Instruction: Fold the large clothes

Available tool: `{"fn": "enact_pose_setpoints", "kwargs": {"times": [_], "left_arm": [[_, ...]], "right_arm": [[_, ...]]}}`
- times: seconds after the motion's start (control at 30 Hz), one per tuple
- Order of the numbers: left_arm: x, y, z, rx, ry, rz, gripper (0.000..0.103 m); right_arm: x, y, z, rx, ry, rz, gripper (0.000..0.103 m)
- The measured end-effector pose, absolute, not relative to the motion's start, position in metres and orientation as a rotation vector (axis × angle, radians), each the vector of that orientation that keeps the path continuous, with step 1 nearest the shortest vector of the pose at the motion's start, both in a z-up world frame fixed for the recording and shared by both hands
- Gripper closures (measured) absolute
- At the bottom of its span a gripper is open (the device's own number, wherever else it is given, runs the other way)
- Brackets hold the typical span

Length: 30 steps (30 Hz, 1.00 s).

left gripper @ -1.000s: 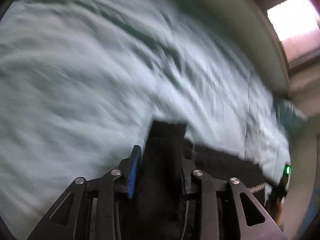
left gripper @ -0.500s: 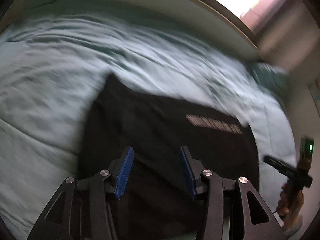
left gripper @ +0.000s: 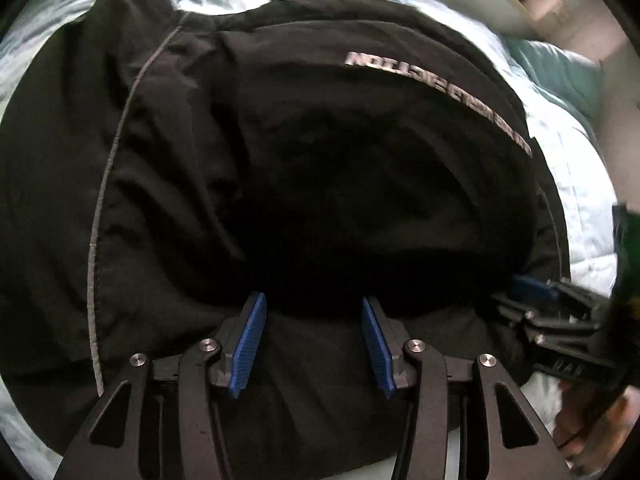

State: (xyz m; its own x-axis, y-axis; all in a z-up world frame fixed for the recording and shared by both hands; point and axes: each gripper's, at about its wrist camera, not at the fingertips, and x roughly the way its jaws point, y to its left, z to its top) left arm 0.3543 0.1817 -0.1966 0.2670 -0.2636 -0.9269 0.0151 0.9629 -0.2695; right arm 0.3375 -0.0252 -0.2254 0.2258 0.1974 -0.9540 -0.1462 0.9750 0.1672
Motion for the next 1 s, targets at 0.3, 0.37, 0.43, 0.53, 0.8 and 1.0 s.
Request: {"fn": "enact_pose_setpoints", "kwargs": {"times": [0.3, 0.37, 0.43, 0.53, 0.8, 1.0], "left_arm": [[0.381, 0.196, -0.141, -0.261, 1.193, -0.221, 0.052], [0.397, 0.202, -0.154, -0.27, 1.215, -0.174, 0.052], [0.411, 0.207, -0.178, -0.33, 1.255, -0.175, 0.051], [0.421, 0.223, -0.197, -0.476, 1.255, -0.214, 0.05], [0.39, 0.245, -0.163, -0.501, 1.207, -0.27, 0.05], [0.348, 0.277, -0.117, -0.378, 1.129, -0.209, 0.05]], "right_arm": [[0.378, -0.029, -0.15, 0.1, 1.16, 0.258, 0.039], [0.406, -0.023, -0.168, 0.08, 1.188, 0.204, 0.039], [0.427, -0.02, -0.196, 0.073, 1.252, 0.203, 0.037], [0.439, -0.026, -0.227, 0.146, 1.279, 0.219, 0.037], [0.406, -0.059, -0.186, 0.178, 1.182, 0.286, 0.036], [0.354, -0.117, -0.155, 0.254, 1.107, 0.234, 0.036]]}}
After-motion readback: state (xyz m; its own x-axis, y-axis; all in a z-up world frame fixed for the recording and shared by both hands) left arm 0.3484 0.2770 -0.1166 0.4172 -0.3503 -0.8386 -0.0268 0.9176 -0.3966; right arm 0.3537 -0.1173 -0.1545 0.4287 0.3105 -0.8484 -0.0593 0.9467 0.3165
